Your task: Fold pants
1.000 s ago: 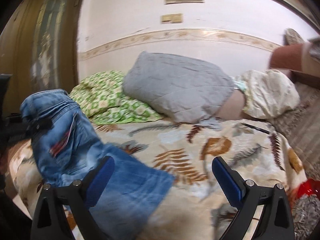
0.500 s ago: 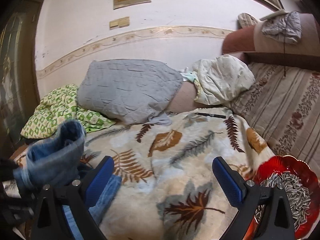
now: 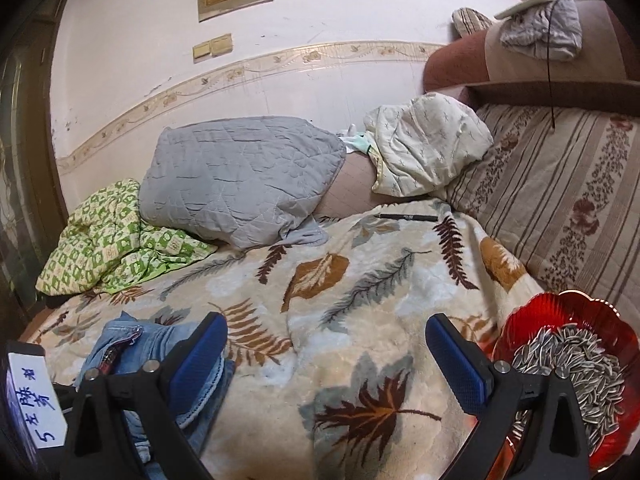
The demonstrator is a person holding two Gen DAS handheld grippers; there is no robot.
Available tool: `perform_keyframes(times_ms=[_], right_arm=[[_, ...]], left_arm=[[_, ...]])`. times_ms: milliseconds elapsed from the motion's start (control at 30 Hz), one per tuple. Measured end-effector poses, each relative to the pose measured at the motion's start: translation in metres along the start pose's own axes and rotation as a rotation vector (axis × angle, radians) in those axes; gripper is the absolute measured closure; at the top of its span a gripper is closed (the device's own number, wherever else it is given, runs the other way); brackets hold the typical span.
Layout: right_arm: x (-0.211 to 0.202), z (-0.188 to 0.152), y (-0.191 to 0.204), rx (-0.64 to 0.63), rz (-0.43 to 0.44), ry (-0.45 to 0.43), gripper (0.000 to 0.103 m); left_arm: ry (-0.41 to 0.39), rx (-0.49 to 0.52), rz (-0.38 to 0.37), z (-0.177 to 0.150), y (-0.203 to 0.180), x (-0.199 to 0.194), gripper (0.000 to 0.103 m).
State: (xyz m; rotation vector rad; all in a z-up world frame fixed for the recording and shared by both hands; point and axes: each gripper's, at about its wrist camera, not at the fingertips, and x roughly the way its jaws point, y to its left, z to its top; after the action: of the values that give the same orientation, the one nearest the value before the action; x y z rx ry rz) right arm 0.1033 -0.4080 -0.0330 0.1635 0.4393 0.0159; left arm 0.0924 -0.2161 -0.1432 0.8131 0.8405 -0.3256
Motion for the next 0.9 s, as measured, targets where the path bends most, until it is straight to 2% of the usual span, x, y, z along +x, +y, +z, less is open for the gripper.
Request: perform_keyframes(times_ms=[67,100,133,300,433,467,567,667,800,900], right_arm=[[-0.001,0.0,0.001,-0.002,0.002,-0.001,0.002],[-0.001,0.0,0.001,-0.002,0.006,-0.002,0.002],[0.0,0.001,0.002,-0.001,0.009,-0.001,0.002],[0.003,0.003,0.008,0.01,0.049,0.019,0.002],[0.005,0.006,0.024,0.002,0.171,0.074,0.002],[0.008,0.006,0.031,0.008,0.234,0.107,0.002],[0.022,0.001,0.042,0.047,0.373,0.223,0.001],[0.048,-0.009,0.052,0.137,0.49,0.403,0.001],[0.079,-0.024,0.054,0.3,0.567,0.59,0.001],[0.096,-0.035,0.058,0.356,0.576,0.671,0.001]], left_arm=[[-0.035,-0.031,0.002,-0.003,0.007,-0.014,0.026],[-0.064,-0.057,-0.019,-0.002,0.016,-0.021,0.017],[-0.096,-0.088,-0.034,-0.004,0.023,-0.034,0.002],[-0.241,-0.255,-0.111,-0.019,0.068,-0.089,0.0],[-0.289,-0.411,-0.209,-0.039,0.113,-0.099,0.0],[-0.302,-0.46,-0.23,-0.048,0.126,-0.097,0.0],[-0.288,-0.579,-0.219,-0.065,0.149,-0.083,0.0],[-0.275,-0.692,-0.19,-0.08,0.172,-0.062,0.0],[-0.268,-0.797,-0.124,-0.096,0.194,-0.035,0.0],[-0.245,-0.817,-0.065,-0.103,0.199,-0.021,0.0]])
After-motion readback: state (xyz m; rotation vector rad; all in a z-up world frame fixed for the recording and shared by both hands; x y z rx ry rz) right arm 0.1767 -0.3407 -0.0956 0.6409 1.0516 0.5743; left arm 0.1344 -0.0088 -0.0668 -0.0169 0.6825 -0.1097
